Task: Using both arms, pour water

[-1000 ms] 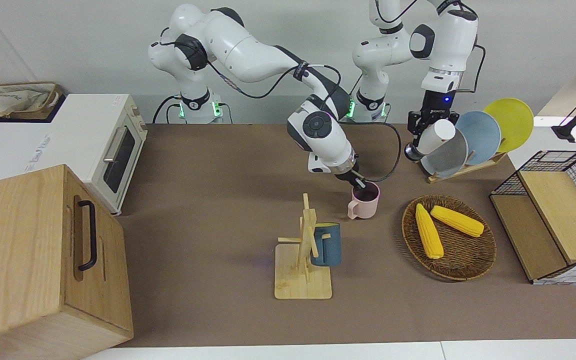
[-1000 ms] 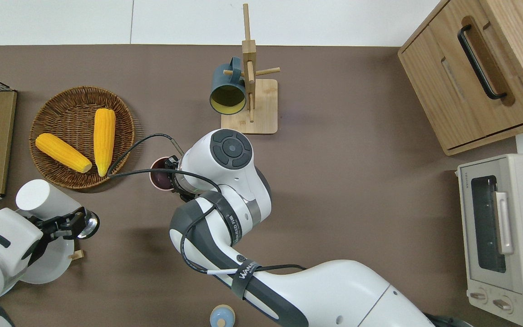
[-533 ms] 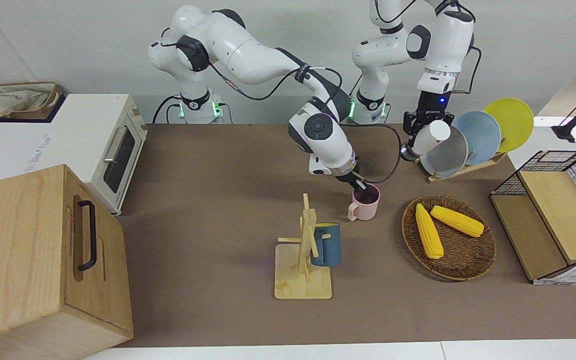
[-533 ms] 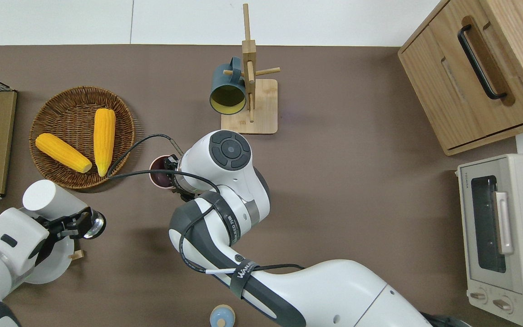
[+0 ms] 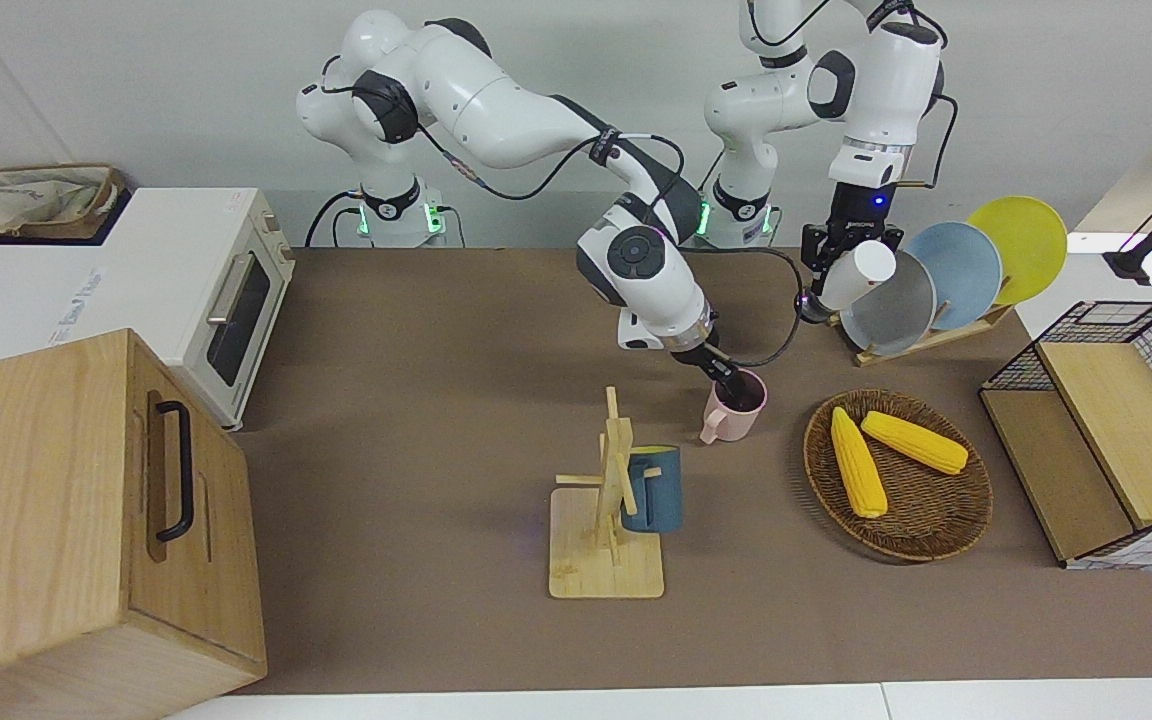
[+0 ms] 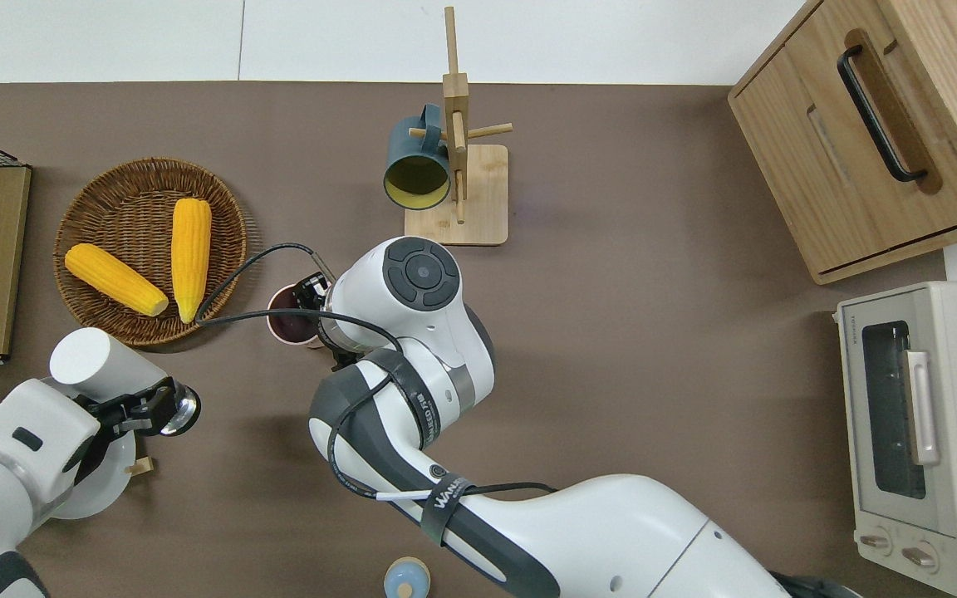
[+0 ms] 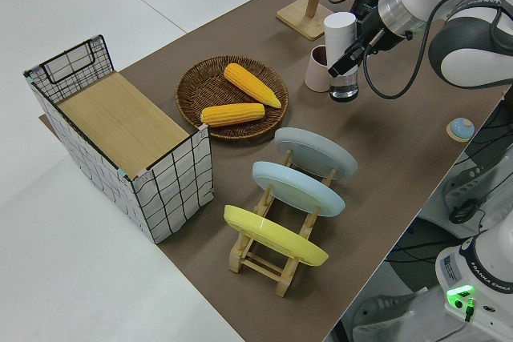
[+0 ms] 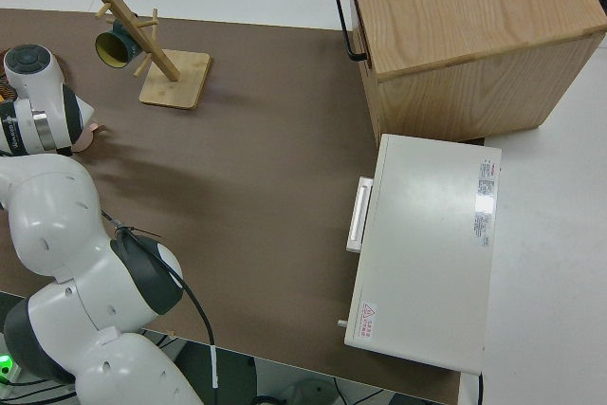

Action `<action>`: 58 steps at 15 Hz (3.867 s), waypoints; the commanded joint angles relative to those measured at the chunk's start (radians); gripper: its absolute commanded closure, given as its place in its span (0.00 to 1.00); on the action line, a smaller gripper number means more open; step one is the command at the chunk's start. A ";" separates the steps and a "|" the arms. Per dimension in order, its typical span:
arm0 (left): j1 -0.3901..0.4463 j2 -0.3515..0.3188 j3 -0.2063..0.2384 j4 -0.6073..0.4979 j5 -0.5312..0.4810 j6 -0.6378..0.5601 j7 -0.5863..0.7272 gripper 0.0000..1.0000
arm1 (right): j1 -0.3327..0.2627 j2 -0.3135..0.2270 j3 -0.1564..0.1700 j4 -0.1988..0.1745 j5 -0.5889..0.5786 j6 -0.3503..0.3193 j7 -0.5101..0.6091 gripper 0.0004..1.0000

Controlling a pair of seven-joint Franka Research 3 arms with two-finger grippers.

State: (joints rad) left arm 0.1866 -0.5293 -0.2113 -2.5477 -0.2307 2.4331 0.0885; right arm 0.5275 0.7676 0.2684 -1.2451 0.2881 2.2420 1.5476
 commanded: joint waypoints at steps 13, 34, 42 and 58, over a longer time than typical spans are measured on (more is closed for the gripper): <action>-0.045 -0.024 -0.051 -0.014 -0.056 0.041 -0.013 1.00 | -0.010 -0.054 -0.123 0.185 0.020 -0.323 -0.262 0.01; -0.035 0.123 -0.195 -0.020 -0.068 0.112 -0.001 1.00 | -0.438 -0.544 -0.150 -0.257 -0.296 -0.611 -1.452 0.01; -0.029 0.176 -0.195 0.003 -0.046 0.098 -0.001 1.00 | -0.537 -0.671 -0.150 -0.330 -0.300 -0.590 -1.451 0.01; -0.018 0.364 -0.195 0.227 0.168 -0.155 -0.107 1.00 | -0.555 -0.697 -0.161 -0.211 -0.300 -0.670 -1.442 0.01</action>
State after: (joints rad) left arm 0.1655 -0.2121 -0.4033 -2.4027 -0.1198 2.3367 0.0283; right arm -0.0215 0.0736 0.0928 -1.4831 0.0035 1.5744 0.1112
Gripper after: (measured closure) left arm 0.366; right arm 0.013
